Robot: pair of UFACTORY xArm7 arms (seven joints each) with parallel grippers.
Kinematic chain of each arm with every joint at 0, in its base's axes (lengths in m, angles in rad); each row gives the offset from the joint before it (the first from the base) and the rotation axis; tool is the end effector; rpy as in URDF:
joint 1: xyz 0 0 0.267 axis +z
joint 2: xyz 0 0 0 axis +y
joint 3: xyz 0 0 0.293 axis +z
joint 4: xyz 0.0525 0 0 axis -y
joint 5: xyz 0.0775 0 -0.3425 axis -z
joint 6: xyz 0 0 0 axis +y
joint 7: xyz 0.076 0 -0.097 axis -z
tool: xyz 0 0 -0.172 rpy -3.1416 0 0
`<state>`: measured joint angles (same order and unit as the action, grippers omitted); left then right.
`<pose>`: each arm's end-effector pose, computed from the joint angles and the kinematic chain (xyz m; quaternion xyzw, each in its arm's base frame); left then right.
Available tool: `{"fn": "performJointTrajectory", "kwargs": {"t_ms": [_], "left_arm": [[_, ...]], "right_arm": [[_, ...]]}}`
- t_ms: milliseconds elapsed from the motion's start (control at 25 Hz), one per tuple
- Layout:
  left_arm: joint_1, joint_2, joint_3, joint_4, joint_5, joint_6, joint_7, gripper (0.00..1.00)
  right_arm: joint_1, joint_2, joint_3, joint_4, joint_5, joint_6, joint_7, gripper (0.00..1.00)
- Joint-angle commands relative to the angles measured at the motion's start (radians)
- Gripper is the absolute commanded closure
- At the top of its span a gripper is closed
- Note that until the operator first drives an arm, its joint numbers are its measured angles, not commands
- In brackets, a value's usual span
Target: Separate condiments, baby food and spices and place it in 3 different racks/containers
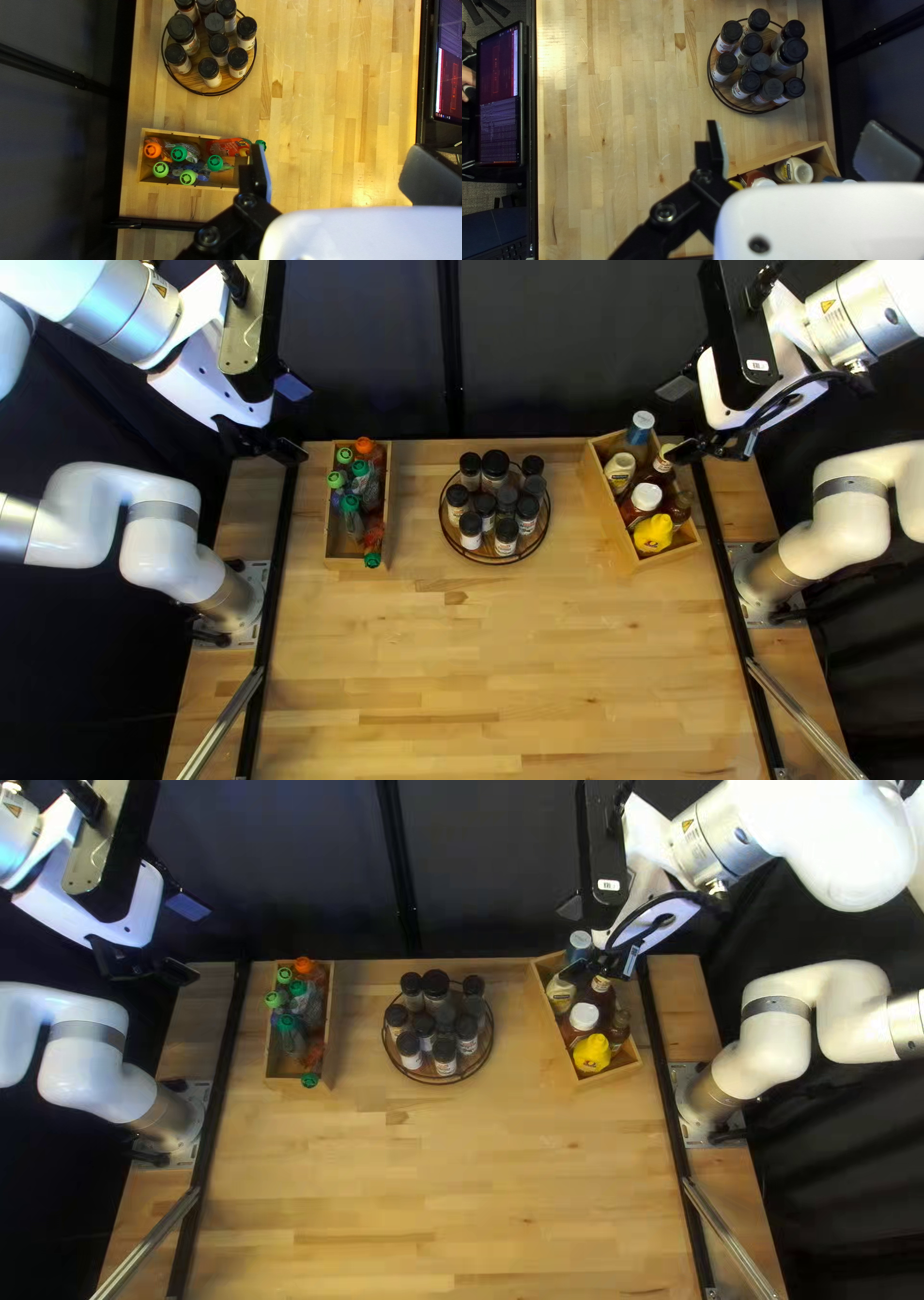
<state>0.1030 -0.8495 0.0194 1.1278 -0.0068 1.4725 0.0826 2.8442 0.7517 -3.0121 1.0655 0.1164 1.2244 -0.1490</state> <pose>0.2930 0.0358 0.5078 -0.9681 -0.0174 -0.2495 0.0144 0.3673 -0.0281 0.4917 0.9569 -0.0159 0.2877 0.0350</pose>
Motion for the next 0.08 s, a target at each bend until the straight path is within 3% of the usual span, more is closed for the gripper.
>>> {"fn": "performJointTrajectory", "kwargs": {"t_ms": [40,80], "left_arm": [[0.000,0.000,0.000,0.000,0.000,0.000,0.000,0.00],[0.000,0.000,0.000,0.000,0.000,0.000,0.000,0.00]], "right_arm": [[0.000,0.000,0.000,0.000,0.000,0.000,0.000,0.00],[0.000,0.000,0.000,0.000,0.000,0.000,0.000,0.00]]}}
